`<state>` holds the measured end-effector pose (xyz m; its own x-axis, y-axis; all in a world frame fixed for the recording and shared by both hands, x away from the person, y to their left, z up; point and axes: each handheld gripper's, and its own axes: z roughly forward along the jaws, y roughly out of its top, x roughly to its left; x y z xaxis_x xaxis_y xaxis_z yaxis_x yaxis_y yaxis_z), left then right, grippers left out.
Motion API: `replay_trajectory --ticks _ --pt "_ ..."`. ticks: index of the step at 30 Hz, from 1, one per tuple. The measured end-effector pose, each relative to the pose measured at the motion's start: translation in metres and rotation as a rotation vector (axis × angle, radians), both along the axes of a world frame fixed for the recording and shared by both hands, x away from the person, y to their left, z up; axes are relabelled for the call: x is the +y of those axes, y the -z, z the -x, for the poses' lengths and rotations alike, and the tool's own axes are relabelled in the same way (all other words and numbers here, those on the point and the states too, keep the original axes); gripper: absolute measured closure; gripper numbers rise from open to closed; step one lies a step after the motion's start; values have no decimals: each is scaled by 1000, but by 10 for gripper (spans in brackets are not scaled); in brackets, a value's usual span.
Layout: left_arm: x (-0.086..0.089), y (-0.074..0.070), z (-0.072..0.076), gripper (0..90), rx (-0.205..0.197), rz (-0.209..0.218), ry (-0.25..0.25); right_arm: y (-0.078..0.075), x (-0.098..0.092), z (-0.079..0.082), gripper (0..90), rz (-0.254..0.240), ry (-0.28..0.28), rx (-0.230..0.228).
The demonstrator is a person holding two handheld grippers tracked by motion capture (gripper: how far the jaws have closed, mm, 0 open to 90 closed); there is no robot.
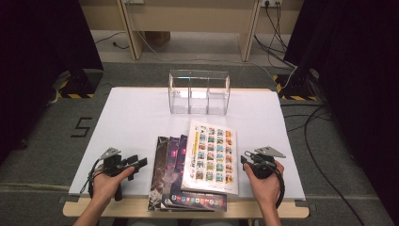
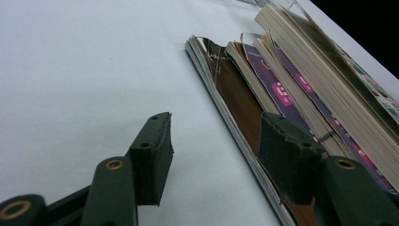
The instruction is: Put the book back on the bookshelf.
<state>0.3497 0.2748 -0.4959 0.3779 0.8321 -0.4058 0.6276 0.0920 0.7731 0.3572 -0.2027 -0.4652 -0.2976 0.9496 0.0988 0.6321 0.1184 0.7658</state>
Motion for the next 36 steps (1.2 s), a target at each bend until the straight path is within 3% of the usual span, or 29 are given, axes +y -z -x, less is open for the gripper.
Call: replay_trajectory --ticks 8,10,16,17,18,22,24,30,36 --pt "-14 -8 -6 412 12 19 16 -5 4 -6 539 -15 -16 34" --pt "-17 -9 -8 407 23 6 24 -6 6 -8 533 -27 -21 52" --pt "-43 -17 -21 390 80 11 101 -7 14 -15 525 -32 -45 101" --pt "-50 -20 -24 389 82 5 119 -7 15 -16 524 -38 -48 109" --pt "-55 -22 -26 388 82 6 129 -8 18 -19 517 -80 -46 133" --pt "-77 -28 -37 383 99 -11 197 -8 20 -24 504 -78 -42 156" --pt "-84 -29 -42 383 107 -18 211 -5 21 -28 488 -107 -46 202" --pt "-107 -32 -55 382 131 -11 241 0 22 -34 460 -131 -56 253" --pt "-123 -34 -69 408 146 -79 216 3 21 -42 456 -177 -65 261"
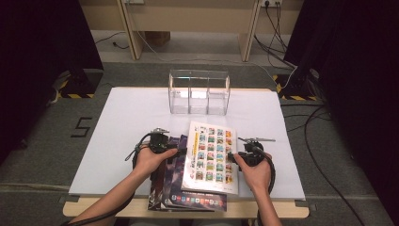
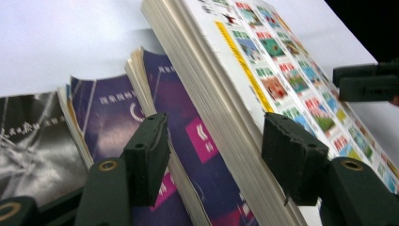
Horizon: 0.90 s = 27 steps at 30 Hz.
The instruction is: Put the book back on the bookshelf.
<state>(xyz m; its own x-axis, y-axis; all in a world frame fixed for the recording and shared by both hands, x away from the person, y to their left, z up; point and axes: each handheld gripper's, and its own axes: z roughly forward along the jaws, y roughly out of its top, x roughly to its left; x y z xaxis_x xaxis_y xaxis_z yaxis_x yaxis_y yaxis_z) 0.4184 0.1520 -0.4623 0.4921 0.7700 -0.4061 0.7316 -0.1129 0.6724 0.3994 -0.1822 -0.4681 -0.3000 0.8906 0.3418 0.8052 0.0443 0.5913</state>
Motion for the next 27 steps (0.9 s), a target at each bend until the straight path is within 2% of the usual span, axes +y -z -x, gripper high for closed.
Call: replay_trajectory --ticks 2,6,8,9,11,14,19,21,22,24,25,27 --pt "0 -4 -3 404 12 24 -21 0 1 -1 456 -11 -2 5" --pt "0 -20 -3 401 -17 33 -16 1 2 -6 431 -26 -8 23" --pt "-4 -27 -5 399 -47 26 -21 1 1 -8 424 -39 -5 34" --pt "-6 -28 -7 399 -37 12 -9 2 1 -8 420 -43 -3 37" --pt "-12 -23 -11 392 -1 14 -3 2 1 -9 410 -50 3 46" --pt "-18 -19 -15 389 11 3 1 3 1 -10 403 -57 4 51" --pt "-29 -8 -21 378 62 -16 8 4 1 -11 391 -71 8 58" --pt "-31 -3 -22 377 75 -20 5 5 2 -10 391 -71 9 43" --pt "-31 -2 -23 377 83 -19 4 5 2 -10 391 -71 9 43" --pt "-33 3 -23 383 109 20 -14 5 1 -10 392 -69 4 33" --pt "-33 3 -23 387 114 26 -19 6 1 -9 392 -71 10 34" --pt "-34 3 -23 399 115 14 -22 6 2 -9 392 -70 10 28"
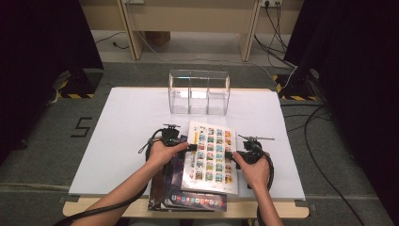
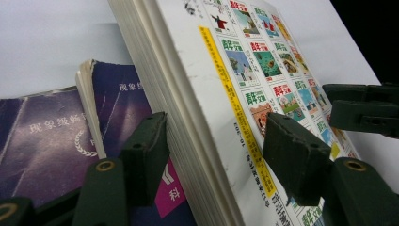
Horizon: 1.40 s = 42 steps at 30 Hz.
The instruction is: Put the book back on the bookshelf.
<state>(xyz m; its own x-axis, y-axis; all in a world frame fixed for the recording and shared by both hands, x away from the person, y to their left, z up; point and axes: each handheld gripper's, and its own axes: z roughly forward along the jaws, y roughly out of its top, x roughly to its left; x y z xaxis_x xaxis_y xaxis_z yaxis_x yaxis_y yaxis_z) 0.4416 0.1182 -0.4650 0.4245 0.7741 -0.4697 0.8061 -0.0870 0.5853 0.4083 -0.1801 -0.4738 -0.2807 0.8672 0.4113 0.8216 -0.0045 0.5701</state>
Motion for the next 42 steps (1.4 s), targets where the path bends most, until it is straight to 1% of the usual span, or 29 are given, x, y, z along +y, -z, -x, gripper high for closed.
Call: replay_trajectory --ticks 2,3,7,9,12,14,16,18,21,22,23,24,25,26,27,28,29,30,31,32,33,34,35,36,38,40,41,42 --pt "1 0 0 403 7 1 -7 -1 1 0 395 4 -3 2" --pt "2 -1 0 405 14 6 -12 -1 2 1 399 12 -9 -8" --pt "9 -2 0 430 41 18 -32 -3 4 2 444 9 -14 -7" --pt "13 -3 1 447 46 23 -50 -4 8 3 444 18 -19 -14" --pt "16 -6 3 479 48 35 -76 -6 14 4 445 26 -19 -10" --pt "17 -9 5 485 43 59 -95 -6 14 4 444 31 -19 -6" --pt "16 -13 7 507 28 78 -98 -6 14 4 445 30 -19 -9" --pt "16 -16 9 510 17 97 -95 -6 15 4 446 29 -17 -11" --pt "15 -16 12 515 13 115 -108 -6 15 5 451 29 -14 -8" --pt "14 -11 17 515 53 108 -105 -7 16 5 454 28 -15 -3" --pt "14 -11 17 516 53 108 -105 -7 16 5 454 28 -15 -3" --pt "14 -6 20 516 98 129 -97 -7 16 5 454 31 -20 -8" --pt "14 -1 22 538 136 170 -91 -7 17 5 455 32 -22 -5" --pt "15 3 23 587 154 186 -82 -8 18 4 464 26 -28 -1" --pt "15 4 24 587 145 172 -76 -8 18 4 464 26 -28 -1" --pt "16 4 24 636 125 168 -59 -8 19 4 464 31 -26 -1" --pt "16 3 24 636 120 172 -49 -8 19 4 463 37 -28 0" --pt "18 2 23 657 109 181 -29 -8 19 3 464 36 -33 3" --pt "19 1 23 699 106 192 -18 -9 18 2 466 34 -37 14" --pt "21 -1 23 711 102 203 -5 -10 17 0 466 30 -43 22" --pt "22 -1 23 718 94 201 2 -11 16 -3 467 37 -63 26" --pt "22 -1 23 726 80 192 13 -13 15 -9 467 19 -73 24" --pt "23 0 23 726 69 187 18 -13 15 -9 463 19 -73 24" --pt "25 2 22 728 71 193 18 -15 14 -12 461 6 -69 27" --pt "29 5 21 730 71 202 14 -18 14 -21 458 8 -69 19" --pt "33 6 20 730 74 207 8 -21 17 -31 449 16 -75 21" --pt "35 6 20 730 71 203 6 -22 18 -37 449 24 -75 28" --pt "35 6 21 728 69 200 5 -22 21 -50 448 16 -72 48"
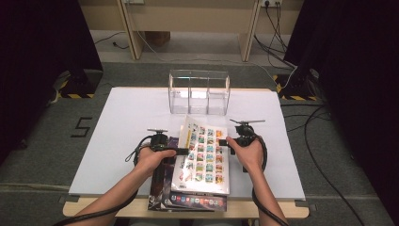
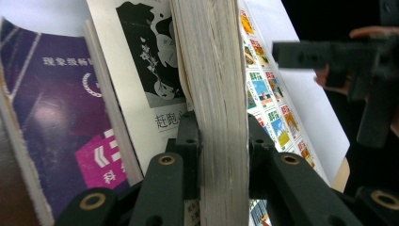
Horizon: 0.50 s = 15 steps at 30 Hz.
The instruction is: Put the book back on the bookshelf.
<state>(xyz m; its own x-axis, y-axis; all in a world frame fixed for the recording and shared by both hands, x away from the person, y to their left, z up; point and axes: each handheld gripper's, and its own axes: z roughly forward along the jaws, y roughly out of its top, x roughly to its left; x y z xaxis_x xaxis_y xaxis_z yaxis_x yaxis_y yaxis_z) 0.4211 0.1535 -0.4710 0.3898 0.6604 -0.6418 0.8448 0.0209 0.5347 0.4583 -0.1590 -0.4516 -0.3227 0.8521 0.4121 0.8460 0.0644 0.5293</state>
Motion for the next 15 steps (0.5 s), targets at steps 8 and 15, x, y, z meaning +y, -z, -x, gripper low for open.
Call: replay_trajectory --ticks 8,15 --pt "1 2 -1 721 5 5 1 4 7 -30 431 21 12 40" --pt "2 2 -3 711 15 -3 8 11 7 -43 374 -17 34 63"
